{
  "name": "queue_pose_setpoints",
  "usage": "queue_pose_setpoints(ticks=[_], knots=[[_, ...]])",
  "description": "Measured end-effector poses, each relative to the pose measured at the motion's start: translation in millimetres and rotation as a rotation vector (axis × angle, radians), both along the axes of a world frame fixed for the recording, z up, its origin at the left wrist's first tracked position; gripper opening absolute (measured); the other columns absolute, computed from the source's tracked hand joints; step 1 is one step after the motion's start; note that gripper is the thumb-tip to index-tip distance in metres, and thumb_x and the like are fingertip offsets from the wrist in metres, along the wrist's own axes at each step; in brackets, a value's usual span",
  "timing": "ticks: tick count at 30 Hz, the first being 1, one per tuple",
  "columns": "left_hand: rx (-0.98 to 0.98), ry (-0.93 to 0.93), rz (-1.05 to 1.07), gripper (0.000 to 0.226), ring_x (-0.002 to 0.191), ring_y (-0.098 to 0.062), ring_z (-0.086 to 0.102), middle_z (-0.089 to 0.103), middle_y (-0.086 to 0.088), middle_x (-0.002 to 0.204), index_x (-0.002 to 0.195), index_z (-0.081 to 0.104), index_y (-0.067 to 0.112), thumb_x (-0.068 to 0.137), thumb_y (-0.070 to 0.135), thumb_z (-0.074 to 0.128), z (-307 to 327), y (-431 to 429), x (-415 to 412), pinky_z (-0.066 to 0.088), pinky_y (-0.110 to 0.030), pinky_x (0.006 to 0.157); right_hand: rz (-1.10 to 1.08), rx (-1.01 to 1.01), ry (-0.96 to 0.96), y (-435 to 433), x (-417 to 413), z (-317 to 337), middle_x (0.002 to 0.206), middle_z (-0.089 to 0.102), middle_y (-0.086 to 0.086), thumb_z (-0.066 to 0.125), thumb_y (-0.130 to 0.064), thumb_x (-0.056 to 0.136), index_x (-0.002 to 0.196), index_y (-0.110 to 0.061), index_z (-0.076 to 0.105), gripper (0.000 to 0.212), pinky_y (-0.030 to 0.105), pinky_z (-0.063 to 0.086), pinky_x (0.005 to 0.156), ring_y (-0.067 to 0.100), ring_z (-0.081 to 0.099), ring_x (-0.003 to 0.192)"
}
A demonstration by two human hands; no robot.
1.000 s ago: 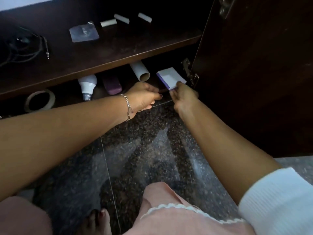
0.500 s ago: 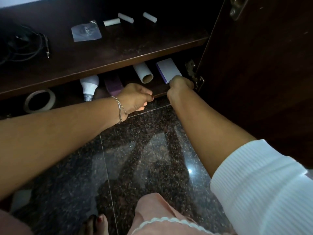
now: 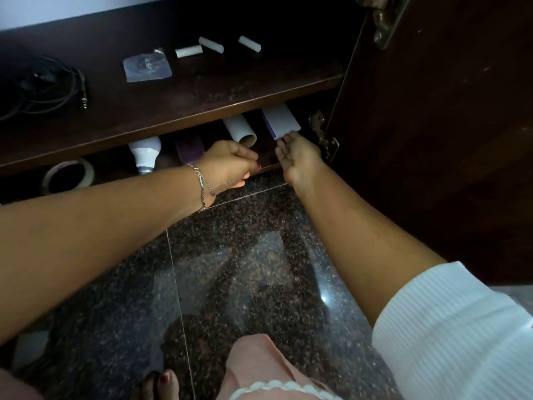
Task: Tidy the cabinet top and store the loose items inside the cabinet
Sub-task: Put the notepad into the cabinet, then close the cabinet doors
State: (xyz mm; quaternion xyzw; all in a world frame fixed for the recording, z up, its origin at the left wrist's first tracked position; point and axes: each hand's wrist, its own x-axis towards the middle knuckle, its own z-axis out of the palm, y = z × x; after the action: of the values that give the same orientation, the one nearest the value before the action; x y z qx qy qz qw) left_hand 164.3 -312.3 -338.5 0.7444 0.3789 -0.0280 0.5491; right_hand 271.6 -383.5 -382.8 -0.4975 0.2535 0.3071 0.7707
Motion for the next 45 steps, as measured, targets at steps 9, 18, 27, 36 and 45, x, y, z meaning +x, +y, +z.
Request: queue_pose_setpoints(ticks=[9,18,27,36,45], knots=[[0.099,-0.216,-0.107,0.027,0.107,-0.011,0.061,0.065,0.001,0.11,0.111,0.061,0.017,0.087,0.006,0.064,50,-32,-12,0.052,-0.028,0.089,0.055,0.075,-0.105,-86,-66,75,0.115,0.069,0.004,0.043,-0.009,0.1,0.107,-0.012,0.064,0.023,0.021,0.051,0.084,0.014,0.065,0.108],[0.016,-0.305,-0.18,0.031,0.11,-0.012,0.061,0.063,0.002,0.119,0.118,0.057,0.021,0.089,0.013,0.062,144,-99,-23,0.051,-0.035,0.096,0.234,0.068,-0.563,-171,-103,202,0.112,0.071,-0.003,0.052,-0.006,0.095,0.109,-0.019,0.065,0.023,0.031,0.049,0.099,0.007,0.065,0.108],[0.067,-0.27,-0.237,0.065,0.104,-0.004,0.056,0.042,0.004,0.14,0.139,0.037,0.02,0.084,0.037,0.068,190,-170,-1,0.047,-0.039,0.101,0.2,-0.186,-1.162,-252,-84,269,0.1,0.072,0.0,0.053,-0.003,0.093,0.099,-0.012,0.067,0.017,0.025,0.052,0.09,0.009,0.067,0.098],[0.037,-0.251,-0.251,0.095,0.123,-0.017,0.051,0.048,-0.001,0.133,0.133,0.033,0.025,0.056,0.075,0.06,182,-232,23,0.046,-0.041,0.102,0.407,-0.467,-0.867,-285,-45,228,0.105,0.067,-0.008,0.044,-0.031,0.101,0.114,-0.018,0.064,0.027,0.019,0.045,0.086,0.003,0.061,0.1],[-0.057,-0.233,-0.264,0.089,0.109,-0.011,0.062,0.06,0.006,0.122,0.133,0.03,0.03,0.062,0.063,0.071,183,-228,23,0.052,-0.032,0.091,0.455,-0.132,-0.615,-282,-60,233,0.101,0.075,0.0,0.037,-0.048,0.099,0.115,-0.025,0.066,0.041,0.026,0.058,0.079,0.011,0.071,0.093]])
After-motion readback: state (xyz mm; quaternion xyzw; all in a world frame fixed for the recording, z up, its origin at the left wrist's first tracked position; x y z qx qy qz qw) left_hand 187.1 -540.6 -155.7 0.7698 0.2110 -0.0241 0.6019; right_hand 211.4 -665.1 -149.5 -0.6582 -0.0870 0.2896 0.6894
